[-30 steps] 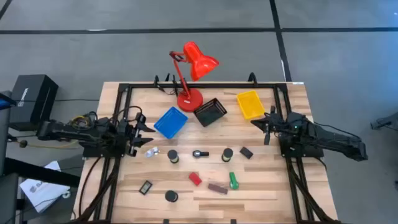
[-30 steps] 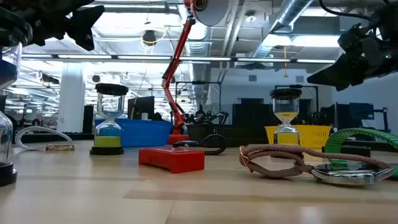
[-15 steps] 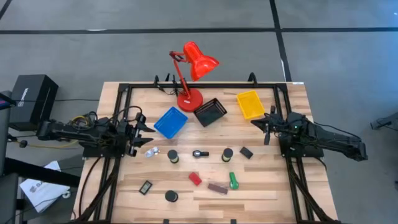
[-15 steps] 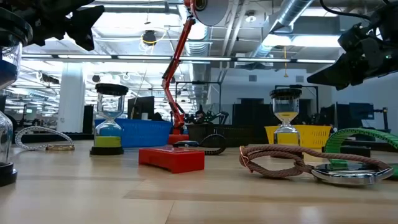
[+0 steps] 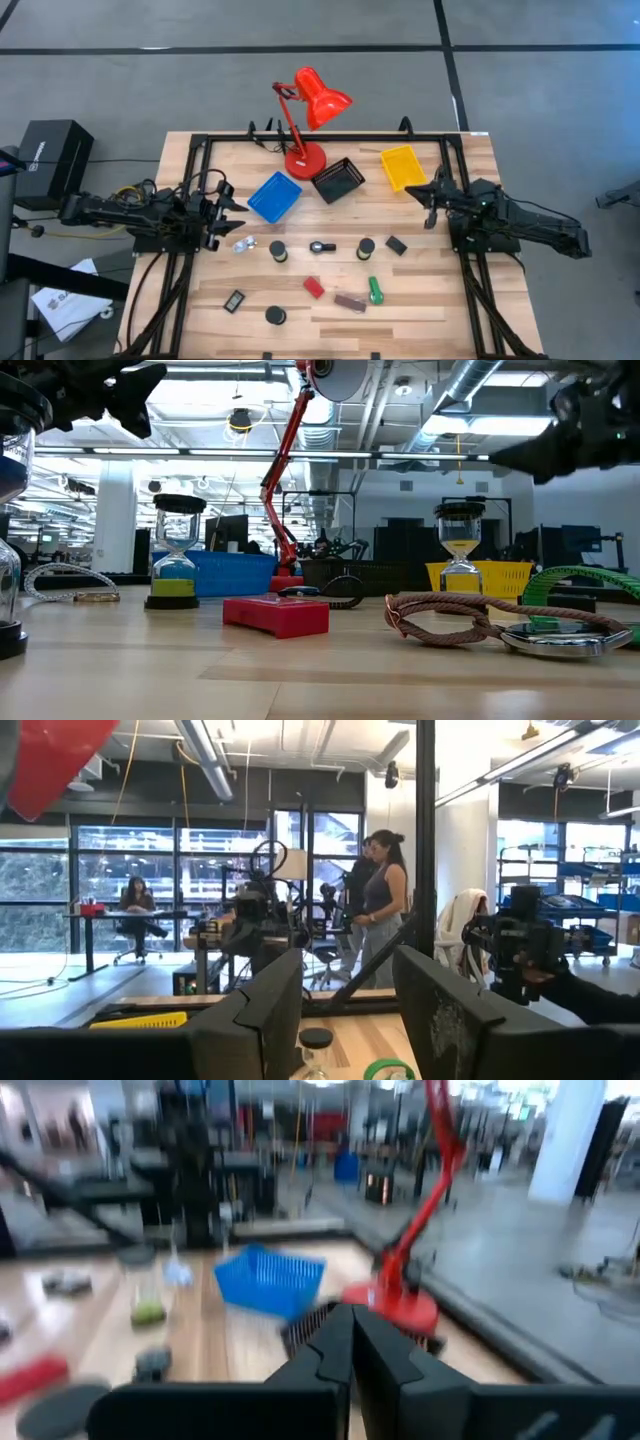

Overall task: Pick & Place Office items
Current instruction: Put the white wristwatch into the blue bin

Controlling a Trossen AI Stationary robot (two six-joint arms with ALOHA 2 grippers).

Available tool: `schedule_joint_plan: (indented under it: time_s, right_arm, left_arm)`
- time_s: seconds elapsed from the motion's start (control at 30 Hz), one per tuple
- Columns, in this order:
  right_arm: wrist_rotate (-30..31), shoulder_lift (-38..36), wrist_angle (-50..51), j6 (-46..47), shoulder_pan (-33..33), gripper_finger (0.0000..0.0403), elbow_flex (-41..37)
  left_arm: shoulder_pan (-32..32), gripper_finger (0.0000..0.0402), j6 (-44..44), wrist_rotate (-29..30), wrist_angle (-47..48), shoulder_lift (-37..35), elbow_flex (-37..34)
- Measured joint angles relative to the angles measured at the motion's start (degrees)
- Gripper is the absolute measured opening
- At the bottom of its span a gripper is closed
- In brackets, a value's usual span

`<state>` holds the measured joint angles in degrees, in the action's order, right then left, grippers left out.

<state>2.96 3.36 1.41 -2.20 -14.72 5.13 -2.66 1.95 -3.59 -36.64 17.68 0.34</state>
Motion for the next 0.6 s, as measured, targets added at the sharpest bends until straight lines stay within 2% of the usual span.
schedule_joint_plan:
  time_s: [0.13, 0.27, 0.47, 0.6]
  right_arm:
    - [0.03, 0.41, -10.46, -3.11, -0.15, 0.0001, 0.02]
    - [0.02, 0.46, -16.96, -3.18, -0.15, 0.0009, 0.02]
    - [0.04, 5.15, -20.10, 0.56, -0.17, 0.0071, 0.02]
    - [0.02, 9.21, -21.43, -1.57, -0.19, 0.0109, 0.00]
  left_arm:
    - [0.00, 0.0153, 0.03, 5.10, -1.22, 0.56, 0.02]
    - [0.00, 0.0153, 0.01, 7.23, -2.93, 3.89, 0.02]
    - [0.00, 0.0153, -3.76, 8.15, -5.23, 13.08, 6.79]
    - [0.00, 0.0153, -4.98, 8.15, -4.18, 20.28, 12.89]
